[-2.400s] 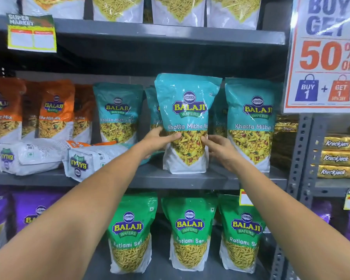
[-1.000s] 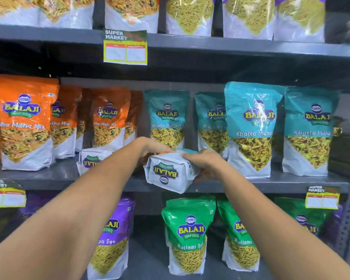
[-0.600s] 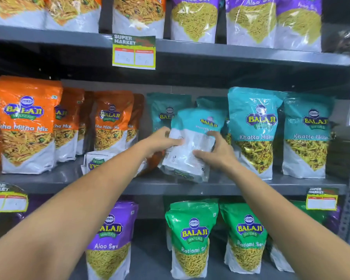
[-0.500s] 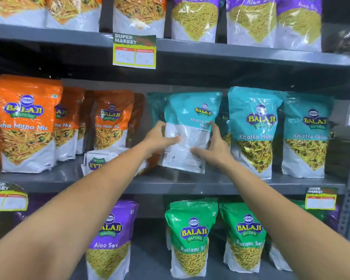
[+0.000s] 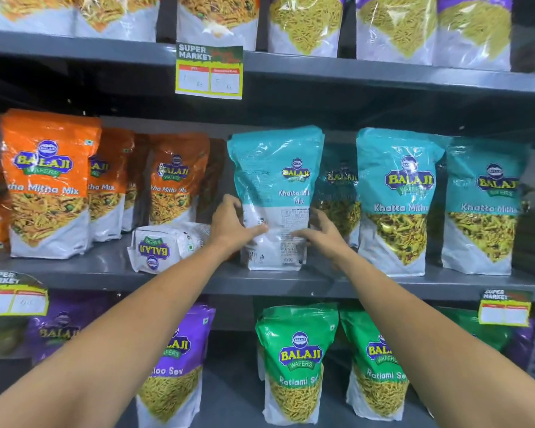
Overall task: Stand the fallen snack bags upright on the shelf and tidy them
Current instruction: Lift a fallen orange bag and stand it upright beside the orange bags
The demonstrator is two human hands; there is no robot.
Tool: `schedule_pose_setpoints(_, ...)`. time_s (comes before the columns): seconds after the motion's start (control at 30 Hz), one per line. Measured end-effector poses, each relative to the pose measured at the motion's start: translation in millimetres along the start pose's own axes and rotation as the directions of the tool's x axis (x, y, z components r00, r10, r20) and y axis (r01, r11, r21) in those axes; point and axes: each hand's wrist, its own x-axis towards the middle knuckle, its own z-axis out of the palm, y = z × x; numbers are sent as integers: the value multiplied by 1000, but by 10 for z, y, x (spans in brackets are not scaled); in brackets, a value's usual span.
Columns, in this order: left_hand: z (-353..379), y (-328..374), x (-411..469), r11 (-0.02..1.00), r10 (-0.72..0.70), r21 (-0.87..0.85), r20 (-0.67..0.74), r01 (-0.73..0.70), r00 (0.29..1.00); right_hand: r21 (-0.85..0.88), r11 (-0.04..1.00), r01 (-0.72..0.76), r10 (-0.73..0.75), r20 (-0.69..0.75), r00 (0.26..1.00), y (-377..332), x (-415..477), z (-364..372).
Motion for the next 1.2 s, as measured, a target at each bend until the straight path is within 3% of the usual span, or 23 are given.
schedule_pose_setpoints(0.07, 0, 4, -20, 1000, 23, 5, -78, -23, 997, 239, 966, -98, 87, 55, 995, 8, 15, 26)
schedule_pose_setpoints(0.13, 7, 5, -27, 1000, 9, -6, -58, -9, 998, 371, 916, -156, 144, 60, 988, 25, 24, 43)
schedule_pose_setpoints(0.3, 47, 26, -2, 989, -103, -99, 86, 111, 991, 294, 955, -34, 73, -122, 990, -18, 58, 20)
schedule_pose_setpoints(0.4, 69, 93, -30, 941, -242, -179, 240, 288, 940, 252, 966, 62, -33, -120, 992, 19, 79, 61)
schedule_pose_setpoints(0.5, 86, 149, -89, 888, -227, -298, 377, 350, 898, 355, 935, 4, 33, -99, 995, -3, 51, 16)
schedule_pose_setpoints(0.6, 128, 107, -71, 907, -144, -332, 335, 259, 931, 447, 887, -114, 107, 40, 993, -36, 29, -3)
schedule_pose_setpoints(0.7, 95, 50, -22, 881, -88, -399, 391, 255, 916, 499, 843, -199, 142, 150, 978, -27, 8, -17)
schedule_pose_setpoints(0.77, 61, 26, 9, 884, -82, -383, 439, 269, 895, 511, 830, -224, 173, 145, 974, -5, 21, -86)
schedule_pose_setpoints(0.9, 36, -9, 94, 854, -156, -390, 440, 344, 884, 254, 954, -161, 136, 117, 984, -24, 46, -124)
schedule_pose_setpoints(0.97, 6, -5, 109, 830, -183, -410, 440, 378, 879, 205, 972, -117, 93, 122, 988, -34, 42, -114)
schedule_pose_setpoints(1.1, -20, 62, 117, 882, -191, -303, 469, 360, 863, 336, 935, -117, 65, 162, 985, 20, 26, -127)
schedule_pose_setpoints(1.2, -2, 108, 127, 870, -235, -284, 478, 402, 846, 330, 938, -106, 91, 62, 994, 34, 9, -116)
